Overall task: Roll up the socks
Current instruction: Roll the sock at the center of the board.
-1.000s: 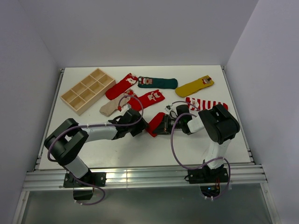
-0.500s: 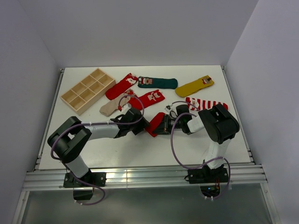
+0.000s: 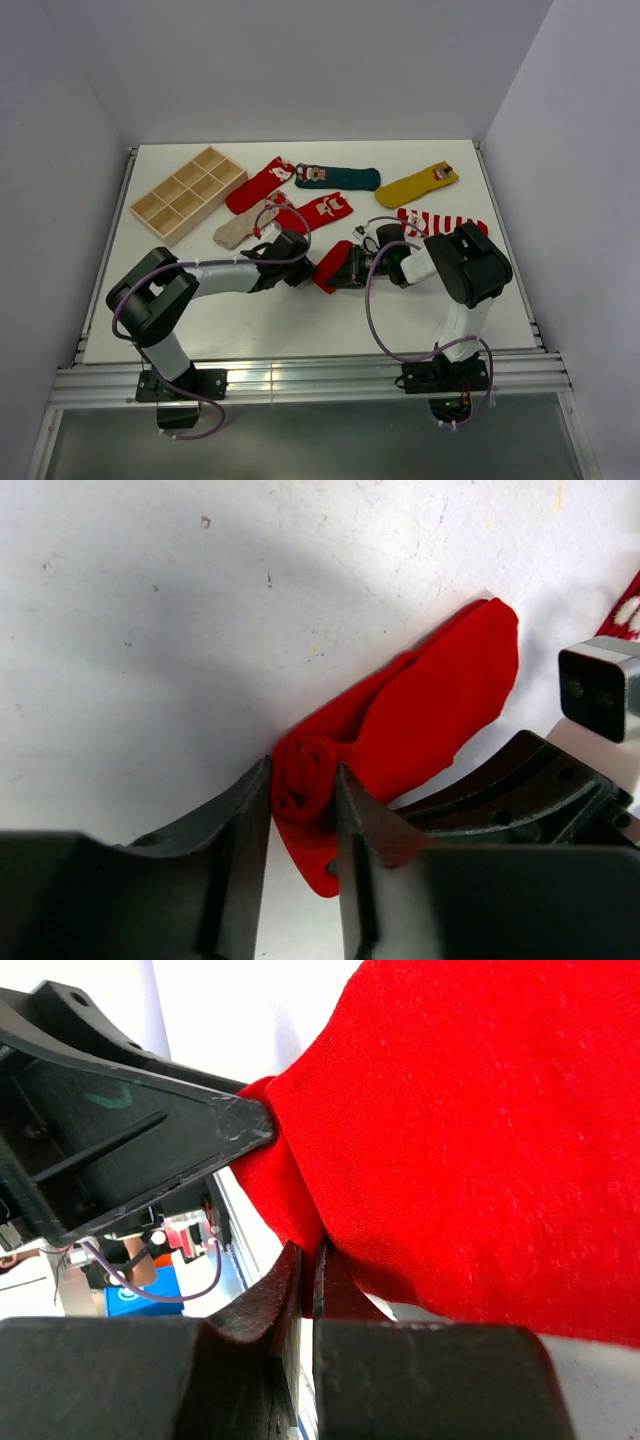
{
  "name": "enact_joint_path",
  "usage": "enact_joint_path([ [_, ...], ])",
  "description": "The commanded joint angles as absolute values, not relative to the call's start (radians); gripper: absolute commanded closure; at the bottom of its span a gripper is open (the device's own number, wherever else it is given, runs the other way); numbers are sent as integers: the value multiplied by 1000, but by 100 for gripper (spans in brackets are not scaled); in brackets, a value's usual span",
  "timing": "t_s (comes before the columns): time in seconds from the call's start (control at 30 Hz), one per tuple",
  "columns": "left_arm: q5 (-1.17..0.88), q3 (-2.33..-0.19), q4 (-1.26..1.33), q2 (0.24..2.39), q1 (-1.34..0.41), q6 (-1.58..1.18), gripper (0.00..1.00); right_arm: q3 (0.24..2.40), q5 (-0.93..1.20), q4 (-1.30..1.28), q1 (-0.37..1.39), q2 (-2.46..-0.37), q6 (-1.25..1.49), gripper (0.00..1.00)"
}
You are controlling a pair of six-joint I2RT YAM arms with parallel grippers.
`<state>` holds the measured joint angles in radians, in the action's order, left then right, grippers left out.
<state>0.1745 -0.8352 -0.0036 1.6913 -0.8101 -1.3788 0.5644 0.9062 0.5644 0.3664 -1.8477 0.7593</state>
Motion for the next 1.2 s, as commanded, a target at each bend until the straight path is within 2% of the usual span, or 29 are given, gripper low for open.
enact_joint_path([
  [0.0,218,-882,-97,1712,-825,-1378,67,549,744,434,359,-1890,704,100],
  [0.17,213,-919,-121,1736,-831,-1367,76,540,742,452,360,-1901,716,100],
  [0.3,203,-953,-147,1761,-834,-1348,93,532,735,462,360,-1904,712,100],
  [0.37,206,-982,-184,1775,-833,-1332,100,525,719,453,362,-1882,695,96],
  [0.43,215,-1015,-219,1784,-836,-1316,100,509,684,437,364,-1824,678,91],
  [0.57,222,-1083,-323,1819,-836,-1260,100,495,586,362,377,-1677,609,70],
  [0.7,225,-1158,-411,1862,-836,-1209,100,491,427,269,422,-1469,532,58],
  [0.9,216,-1261,-512,1924,-835,-1144,100,494,87,160,587,-1267,411,55],
  [1.17,216,-1341,-581,1965,-836,-1083,100,472,-86,222,750,-1206,296,58],
])
